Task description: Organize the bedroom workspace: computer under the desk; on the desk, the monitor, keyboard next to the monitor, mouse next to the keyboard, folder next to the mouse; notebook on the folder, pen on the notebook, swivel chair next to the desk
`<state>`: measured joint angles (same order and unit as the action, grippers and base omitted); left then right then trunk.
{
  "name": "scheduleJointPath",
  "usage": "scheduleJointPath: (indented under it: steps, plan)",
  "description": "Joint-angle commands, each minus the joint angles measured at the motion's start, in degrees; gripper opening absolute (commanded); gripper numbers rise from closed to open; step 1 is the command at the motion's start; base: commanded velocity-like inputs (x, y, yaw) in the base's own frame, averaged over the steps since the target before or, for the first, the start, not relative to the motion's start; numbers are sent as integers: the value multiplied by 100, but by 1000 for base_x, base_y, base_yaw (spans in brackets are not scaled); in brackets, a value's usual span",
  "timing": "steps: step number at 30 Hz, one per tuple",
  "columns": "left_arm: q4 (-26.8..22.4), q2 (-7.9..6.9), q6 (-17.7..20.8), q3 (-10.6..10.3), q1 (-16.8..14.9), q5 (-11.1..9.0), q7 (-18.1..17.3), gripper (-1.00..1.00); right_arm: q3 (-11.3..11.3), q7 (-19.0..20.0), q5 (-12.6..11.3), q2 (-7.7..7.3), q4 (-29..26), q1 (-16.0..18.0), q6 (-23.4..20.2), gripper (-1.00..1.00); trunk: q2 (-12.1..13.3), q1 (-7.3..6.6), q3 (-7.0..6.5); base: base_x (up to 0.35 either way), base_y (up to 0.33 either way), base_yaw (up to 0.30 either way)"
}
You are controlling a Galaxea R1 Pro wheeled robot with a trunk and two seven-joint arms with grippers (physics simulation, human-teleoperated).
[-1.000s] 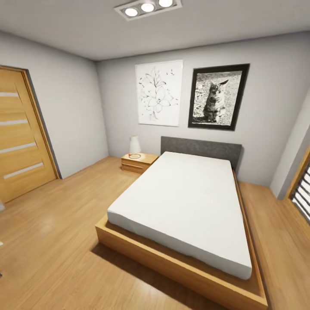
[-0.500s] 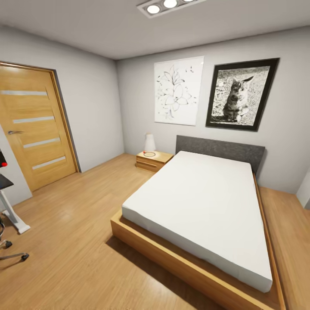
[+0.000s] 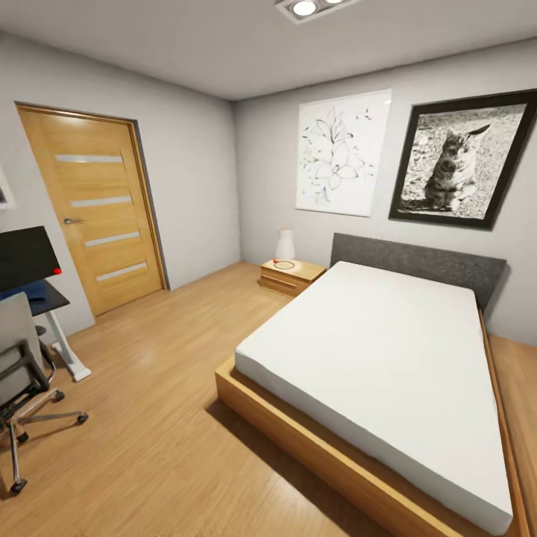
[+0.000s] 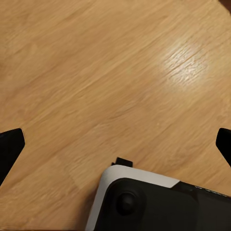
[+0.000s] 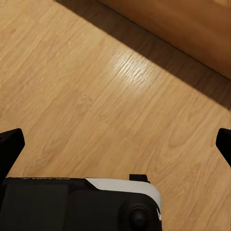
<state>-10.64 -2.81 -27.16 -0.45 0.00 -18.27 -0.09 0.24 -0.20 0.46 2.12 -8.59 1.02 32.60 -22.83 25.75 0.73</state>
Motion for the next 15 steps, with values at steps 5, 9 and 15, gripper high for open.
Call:
scheduleJointPath:
  steps: [5,9,15]
  plan:
    - [29,-2,-61,-7,1,-24,6,100,2,-5,12,3,64,3,378,100,-9,3,28,0,0,252]
    - [40,-5,-67,-8,2,-33,14,100,4,-6,45,10,80,3,554,100,-9,3,43,0,0,259]
    - [52,-5,-69,-8,0,-36,17,100,67,-32,306,17,121,3,621,100,-9,3,62,0,0,263]
